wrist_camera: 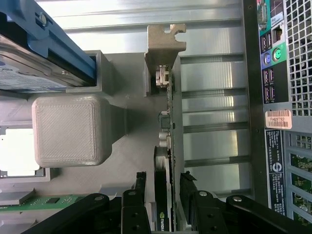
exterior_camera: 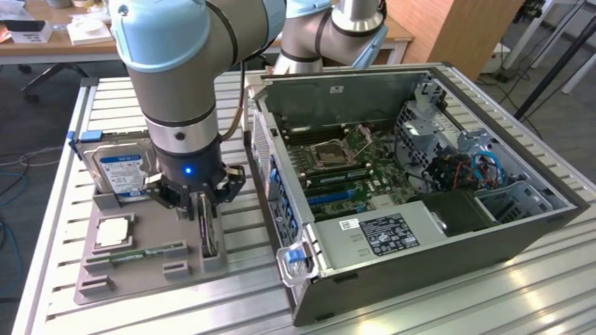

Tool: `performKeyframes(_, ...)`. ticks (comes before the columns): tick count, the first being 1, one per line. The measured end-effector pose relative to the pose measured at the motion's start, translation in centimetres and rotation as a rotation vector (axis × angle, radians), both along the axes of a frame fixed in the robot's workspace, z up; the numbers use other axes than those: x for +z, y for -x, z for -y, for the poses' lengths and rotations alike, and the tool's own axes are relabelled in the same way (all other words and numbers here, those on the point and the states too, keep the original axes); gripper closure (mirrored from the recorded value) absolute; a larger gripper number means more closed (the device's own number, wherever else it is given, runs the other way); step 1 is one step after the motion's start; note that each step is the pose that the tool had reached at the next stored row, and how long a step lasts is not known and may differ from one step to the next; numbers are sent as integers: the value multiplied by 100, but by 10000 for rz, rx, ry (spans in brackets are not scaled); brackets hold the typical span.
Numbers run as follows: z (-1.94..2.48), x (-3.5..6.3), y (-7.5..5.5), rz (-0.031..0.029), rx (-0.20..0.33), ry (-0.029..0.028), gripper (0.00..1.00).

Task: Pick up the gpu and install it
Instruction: 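Pick up the gpu and move the gpu toward the slot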

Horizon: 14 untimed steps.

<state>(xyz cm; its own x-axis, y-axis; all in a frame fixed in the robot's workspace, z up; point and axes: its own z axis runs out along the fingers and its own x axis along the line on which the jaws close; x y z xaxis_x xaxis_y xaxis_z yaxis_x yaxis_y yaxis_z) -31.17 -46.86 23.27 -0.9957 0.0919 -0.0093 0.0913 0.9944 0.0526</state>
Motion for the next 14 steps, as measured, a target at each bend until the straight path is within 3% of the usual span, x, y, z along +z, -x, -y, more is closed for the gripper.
performKeyframes(7,0,0,0,0,0,0,60)
performKeyframes(8,0,0,0,0,0,0,67)
performKeyframes(14,0,0,0,0,0,0,67)
